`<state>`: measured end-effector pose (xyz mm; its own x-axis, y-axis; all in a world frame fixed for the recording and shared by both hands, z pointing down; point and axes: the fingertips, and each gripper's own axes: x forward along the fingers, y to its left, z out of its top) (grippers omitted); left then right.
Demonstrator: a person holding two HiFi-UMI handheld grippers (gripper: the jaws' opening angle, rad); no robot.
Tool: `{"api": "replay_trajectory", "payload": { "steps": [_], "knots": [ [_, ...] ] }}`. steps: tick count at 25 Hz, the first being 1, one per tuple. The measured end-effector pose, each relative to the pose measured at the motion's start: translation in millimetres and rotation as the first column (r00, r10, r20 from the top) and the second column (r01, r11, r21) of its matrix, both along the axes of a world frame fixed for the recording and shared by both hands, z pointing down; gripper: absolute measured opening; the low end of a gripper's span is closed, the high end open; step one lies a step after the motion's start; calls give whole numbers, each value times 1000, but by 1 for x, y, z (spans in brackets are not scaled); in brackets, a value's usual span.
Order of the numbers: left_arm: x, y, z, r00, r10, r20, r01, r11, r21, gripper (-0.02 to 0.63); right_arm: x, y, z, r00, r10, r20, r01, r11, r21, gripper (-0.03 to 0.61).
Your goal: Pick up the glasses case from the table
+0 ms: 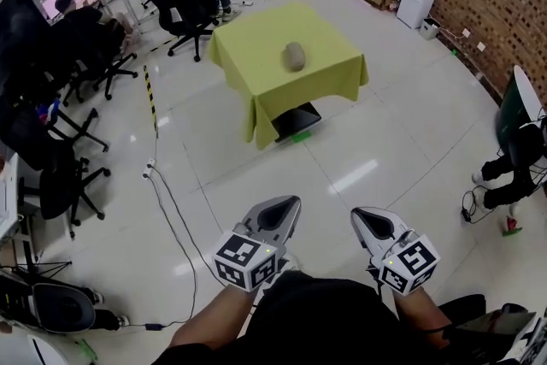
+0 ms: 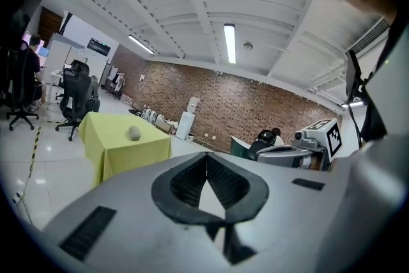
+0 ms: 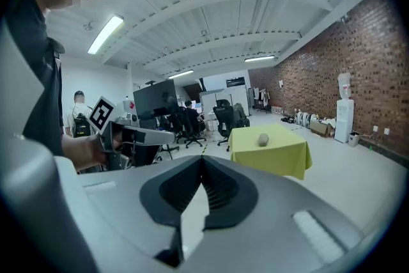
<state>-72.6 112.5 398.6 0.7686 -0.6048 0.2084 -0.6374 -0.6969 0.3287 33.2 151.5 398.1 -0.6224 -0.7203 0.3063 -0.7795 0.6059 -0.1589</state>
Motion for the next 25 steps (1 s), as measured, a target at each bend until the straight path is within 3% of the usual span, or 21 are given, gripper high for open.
{"api": "replay_trajectory", "payload": {
  "steps": [10,17,25],
  "knots": [
    [-6,-40,9,999,34,2,-34,999,-19,8,-8,-37,6,1000,18,-8,-18,1000,-13,3],
    [3,-66,13,1000,2,17,-1,1000,-25,8,-7,-74,12,999,-32,22,33,999,-18,3],
    [25,-132,15,996,-80,41,81,997,-16,8,15,-157,7,993,-108,54,108,994,18,3]
  ]
}}
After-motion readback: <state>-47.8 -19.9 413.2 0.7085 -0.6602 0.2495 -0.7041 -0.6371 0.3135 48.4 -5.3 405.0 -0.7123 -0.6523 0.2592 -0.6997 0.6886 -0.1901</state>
